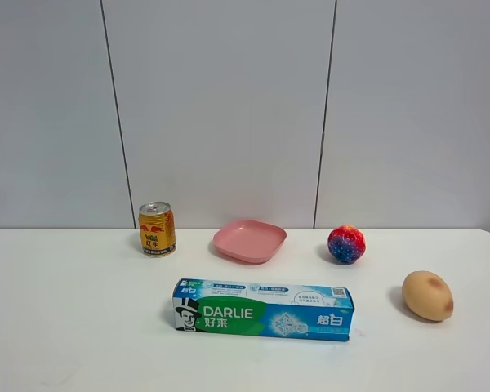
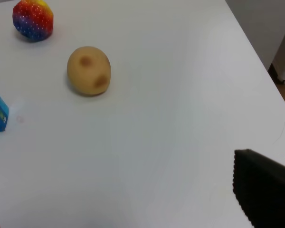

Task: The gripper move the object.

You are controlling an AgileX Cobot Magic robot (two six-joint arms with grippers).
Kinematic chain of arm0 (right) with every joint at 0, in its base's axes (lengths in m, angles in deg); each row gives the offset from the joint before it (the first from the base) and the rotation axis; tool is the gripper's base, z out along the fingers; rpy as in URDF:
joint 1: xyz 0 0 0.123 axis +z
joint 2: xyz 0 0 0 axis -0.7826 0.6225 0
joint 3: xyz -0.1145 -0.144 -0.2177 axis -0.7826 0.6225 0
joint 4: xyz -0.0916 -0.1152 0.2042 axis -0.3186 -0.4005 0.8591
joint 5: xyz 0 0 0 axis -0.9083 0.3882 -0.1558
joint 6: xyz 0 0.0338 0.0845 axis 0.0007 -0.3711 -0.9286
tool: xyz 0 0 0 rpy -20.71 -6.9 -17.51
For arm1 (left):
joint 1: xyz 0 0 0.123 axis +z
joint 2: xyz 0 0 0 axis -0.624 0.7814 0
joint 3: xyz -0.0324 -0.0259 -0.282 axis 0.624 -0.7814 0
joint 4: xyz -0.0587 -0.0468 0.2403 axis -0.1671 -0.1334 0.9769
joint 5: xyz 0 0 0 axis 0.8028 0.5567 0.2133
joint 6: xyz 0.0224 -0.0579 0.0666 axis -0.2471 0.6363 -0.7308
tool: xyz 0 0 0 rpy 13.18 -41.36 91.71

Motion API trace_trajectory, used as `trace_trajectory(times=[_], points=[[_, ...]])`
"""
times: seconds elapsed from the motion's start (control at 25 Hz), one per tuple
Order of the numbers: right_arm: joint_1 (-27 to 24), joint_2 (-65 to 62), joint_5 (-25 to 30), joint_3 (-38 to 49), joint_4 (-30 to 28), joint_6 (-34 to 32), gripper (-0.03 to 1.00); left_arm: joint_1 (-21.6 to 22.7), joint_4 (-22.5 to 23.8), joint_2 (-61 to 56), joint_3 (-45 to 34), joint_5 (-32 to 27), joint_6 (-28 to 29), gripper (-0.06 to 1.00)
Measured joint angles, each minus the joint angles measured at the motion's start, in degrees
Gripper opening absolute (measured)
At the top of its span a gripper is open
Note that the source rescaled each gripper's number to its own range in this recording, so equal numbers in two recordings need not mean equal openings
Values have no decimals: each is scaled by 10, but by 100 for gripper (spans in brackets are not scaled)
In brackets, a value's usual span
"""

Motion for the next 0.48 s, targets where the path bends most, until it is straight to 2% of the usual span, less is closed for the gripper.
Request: trace_trajectory(times=[0.24,0.48], points=[[0,0,0,0,0,0,100,0,-2,-99,-93,-3,0,40],[0,0,0,0,0,0,100,0,-11,-128,-149,-3,3,40]])
